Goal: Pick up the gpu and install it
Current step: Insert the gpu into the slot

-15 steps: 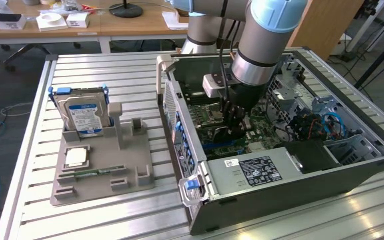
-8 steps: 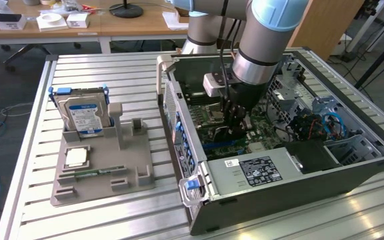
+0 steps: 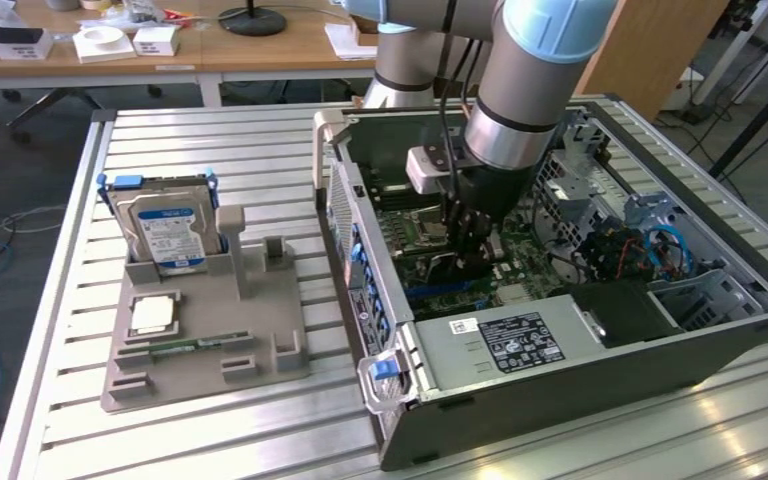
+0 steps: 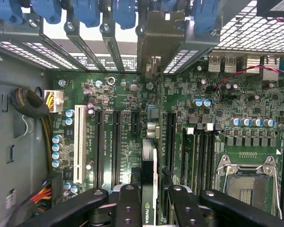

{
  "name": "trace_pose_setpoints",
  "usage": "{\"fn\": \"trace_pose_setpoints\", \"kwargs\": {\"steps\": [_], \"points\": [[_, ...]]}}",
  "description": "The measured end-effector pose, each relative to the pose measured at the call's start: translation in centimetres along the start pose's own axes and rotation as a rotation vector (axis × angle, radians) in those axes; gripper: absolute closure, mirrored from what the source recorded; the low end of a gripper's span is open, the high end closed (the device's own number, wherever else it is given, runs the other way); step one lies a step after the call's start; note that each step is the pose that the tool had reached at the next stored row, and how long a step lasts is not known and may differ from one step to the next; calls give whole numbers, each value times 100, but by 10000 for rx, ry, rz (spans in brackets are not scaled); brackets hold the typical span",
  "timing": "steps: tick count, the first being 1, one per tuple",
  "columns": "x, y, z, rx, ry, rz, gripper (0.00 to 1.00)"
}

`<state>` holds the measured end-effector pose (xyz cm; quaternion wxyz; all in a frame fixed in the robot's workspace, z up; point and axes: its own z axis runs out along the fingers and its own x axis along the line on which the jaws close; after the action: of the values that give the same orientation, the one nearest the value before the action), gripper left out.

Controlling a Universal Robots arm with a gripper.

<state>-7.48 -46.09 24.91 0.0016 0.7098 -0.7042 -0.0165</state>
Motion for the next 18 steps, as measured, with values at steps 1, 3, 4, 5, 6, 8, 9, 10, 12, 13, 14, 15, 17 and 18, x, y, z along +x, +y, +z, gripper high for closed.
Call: {"fn": "trace_pose_setpoints", "kwargs": {"steps": [1, 3, 4, 5, 6, 8, 9, 10, 12, 13, 14, 15, 17, 18], "points": [[0, 0, 4, 1, 2, 1, 73], [1, 1, 6, 1, 5, 3, 73], [1, 1, 6, 0, 6, 5, 73], [1, 1, 9, 2, 2, 8, 73], [2, 1, 9, 2, 2, 11, 73], [2, 1, 11, 2, 4, 13, 73], [2, 1, 11, 2, 5, 14, 73], [2, 1, 11, 2, 5, 13, 73], [2, 1, 11, 2, 4, 13, 73], [2, 1, 12, 2, 5, 13, 73], [2, 1, 12, 2, 4, 13, 73], [2, 1, 12, 2, 5, 13, 73], [2, 1, 12, 2, 5, 13, 73], [2, 1, 12, 2, 5, 13, 73]]}}
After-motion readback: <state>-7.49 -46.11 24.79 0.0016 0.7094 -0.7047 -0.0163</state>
